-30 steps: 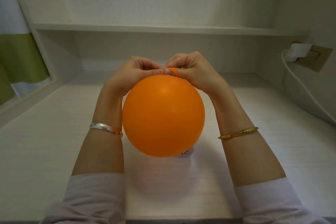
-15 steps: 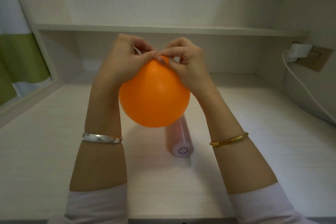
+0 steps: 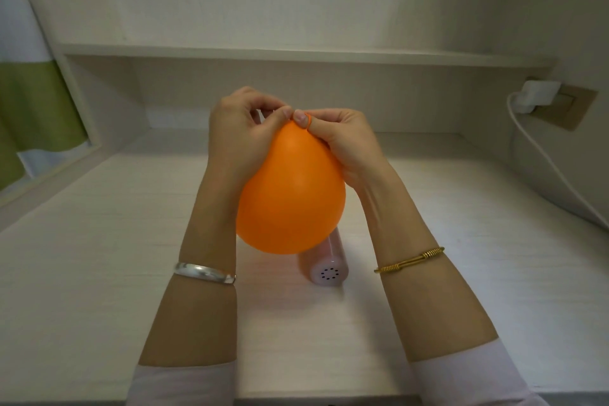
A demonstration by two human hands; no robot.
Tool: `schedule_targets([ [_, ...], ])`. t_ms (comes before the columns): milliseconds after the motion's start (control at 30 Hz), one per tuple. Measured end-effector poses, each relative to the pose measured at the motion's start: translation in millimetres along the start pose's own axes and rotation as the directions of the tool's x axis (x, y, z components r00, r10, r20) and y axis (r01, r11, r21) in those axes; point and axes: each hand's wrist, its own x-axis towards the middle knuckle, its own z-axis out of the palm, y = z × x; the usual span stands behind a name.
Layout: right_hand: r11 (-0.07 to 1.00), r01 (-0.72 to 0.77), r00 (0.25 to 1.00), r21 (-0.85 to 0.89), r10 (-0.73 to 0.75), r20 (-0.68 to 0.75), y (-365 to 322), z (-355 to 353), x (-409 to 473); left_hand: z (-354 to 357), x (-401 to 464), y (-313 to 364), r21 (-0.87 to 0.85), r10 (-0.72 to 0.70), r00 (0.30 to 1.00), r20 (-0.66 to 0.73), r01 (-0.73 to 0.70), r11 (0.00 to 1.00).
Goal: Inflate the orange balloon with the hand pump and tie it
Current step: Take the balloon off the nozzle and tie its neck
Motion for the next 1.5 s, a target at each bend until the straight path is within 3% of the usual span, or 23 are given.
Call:
schedule_targets([
  [200, 1.0, -0.01, 1.0, 0.014, 0.01, 0.006, 4, 1, 1, -1, -3, 0, -0.239, -0.142, 0.99, 0.005, 0.139, 0.961],
  [433, 0.999, -0.007, 1.0, -0.034, 0.008, 0.025, 5, 2, 2, -1, -3, -5, -0.29, -0.159, 0.986, 0.044, 0.165, 0.943],
  [600, 0.998, -0.01, 0.998, -0.063, 0.006, -0.055, 8, 7, 2, -3, -2, -9, -0.127, -0.094, 0.983, 0.156, 0.115, 0.985],
  [733, 0.996, 0.003, 0.989, -0.086, -0.015, -0.145, 11, 12, 4, -5, -1, -6, -0.007, -0.125, 0.956, 0.264, 0.132, 0.991],
  [1033, 0.999, -0.037, 0.971, -0.02, 0.031, -0.237, 25, 32, 5, -12, 4, -2, 0.258, -0.146, 0.936, 0.319, 0.063, 0.964],
  [1300, 0.984, -0.168, 0.957, 0.064, 0.178, -0.227, 33, 37, 4, -14, 4, -18, 0.282, -0.229, 0.918, 0.324, 0.137, 0.95],
  [1500, 0.981, -0.181, 0.948, 0.074, 0.194, -0.251, 33, 34, 5, -5, 4, -19, 0.283, -0.223, 0.936, 0.273, 0.143, 0.948],
])
